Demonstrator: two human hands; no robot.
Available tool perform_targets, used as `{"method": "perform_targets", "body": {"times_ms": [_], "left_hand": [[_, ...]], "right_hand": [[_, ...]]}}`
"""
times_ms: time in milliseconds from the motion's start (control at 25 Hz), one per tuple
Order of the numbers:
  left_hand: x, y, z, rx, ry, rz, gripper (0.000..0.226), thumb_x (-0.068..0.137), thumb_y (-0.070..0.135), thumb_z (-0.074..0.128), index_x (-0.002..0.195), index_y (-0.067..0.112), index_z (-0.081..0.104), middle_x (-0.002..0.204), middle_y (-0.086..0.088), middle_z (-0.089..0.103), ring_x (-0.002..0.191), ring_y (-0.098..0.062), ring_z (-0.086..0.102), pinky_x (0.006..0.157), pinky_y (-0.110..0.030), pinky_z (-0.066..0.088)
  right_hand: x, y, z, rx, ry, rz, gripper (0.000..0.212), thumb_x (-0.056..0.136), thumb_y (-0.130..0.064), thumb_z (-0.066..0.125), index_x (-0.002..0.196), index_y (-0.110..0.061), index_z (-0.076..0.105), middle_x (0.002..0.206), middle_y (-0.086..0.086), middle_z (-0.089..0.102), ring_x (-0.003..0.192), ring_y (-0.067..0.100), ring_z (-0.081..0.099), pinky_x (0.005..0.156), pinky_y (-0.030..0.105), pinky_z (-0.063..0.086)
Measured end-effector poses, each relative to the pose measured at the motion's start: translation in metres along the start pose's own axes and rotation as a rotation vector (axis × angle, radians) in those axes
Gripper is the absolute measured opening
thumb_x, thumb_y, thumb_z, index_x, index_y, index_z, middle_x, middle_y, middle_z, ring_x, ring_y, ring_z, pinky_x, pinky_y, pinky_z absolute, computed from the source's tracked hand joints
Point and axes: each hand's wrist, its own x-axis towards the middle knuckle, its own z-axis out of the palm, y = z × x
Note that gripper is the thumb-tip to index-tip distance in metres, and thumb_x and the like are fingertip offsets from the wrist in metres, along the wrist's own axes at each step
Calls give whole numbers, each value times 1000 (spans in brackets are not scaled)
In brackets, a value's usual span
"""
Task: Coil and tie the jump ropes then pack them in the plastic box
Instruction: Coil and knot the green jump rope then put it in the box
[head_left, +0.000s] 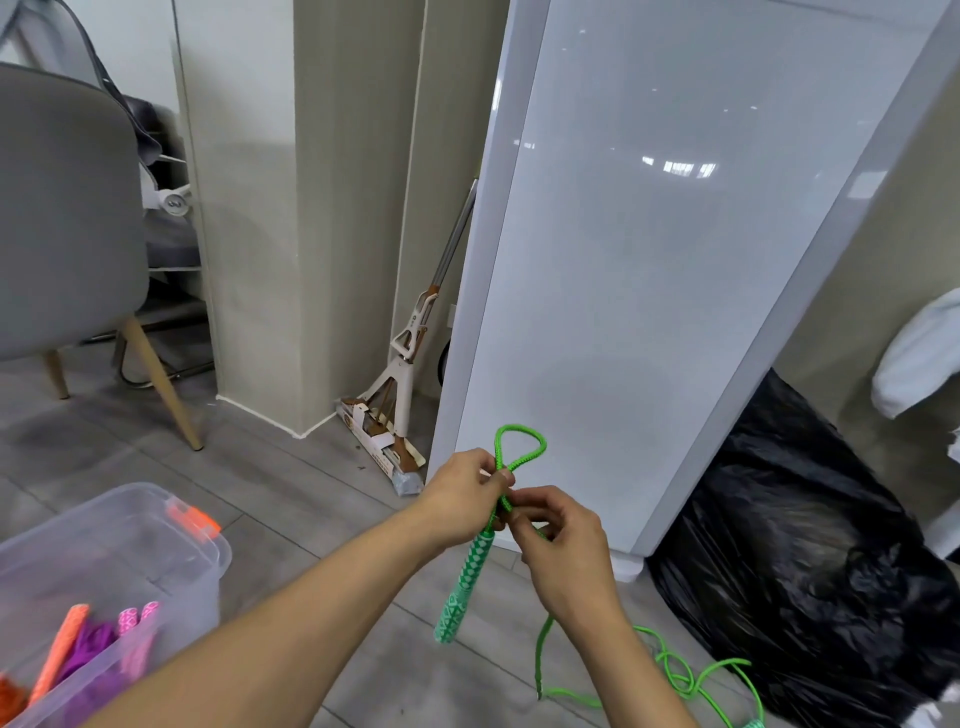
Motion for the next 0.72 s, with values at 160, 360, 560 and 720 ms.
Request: {"method": "perform_targets", "body": {"times_ms": [160,360,560,720], "left_hand": [[4,12,-5,-380,40,-61,19,104,23,44,101,5,49,81,-12,77,72,-30,73,72,-39,61],[5,16,-19,-892,133,-114,16,109,15,33,101,3,41,66,-18,68,56,-30,71,51,-35,60],[18,5,-30,-1027,213,-197,18,106,9,31,92,11,42,59,-4,47,34,-14,46,36,-18,38],[30,-2,-48,-663,437,-102,18,107,16,32,90,13,38,63,-4,40,36,-12,34,40,-18,31]], "right_hand": [[3,-7,-4,-13,-19,29,7,93,-25,68,88,-28,69,69,-1,74,50,3,58,56,27,44],[2,-5,-1,-116,-217,-5,13,98,-28,61,92,-33,71,69,1,72,42,4,45,54,25,38],[2,2,-3,-164,-320,41,23,100,-30,54,87,-27,72,63,2,69,43,9,43,50,25,37],[9,9,-21,-395,-384,123,32,97,-41,57,76,-21,70,56,-2,65,42,10,49,51,25,42]]}}
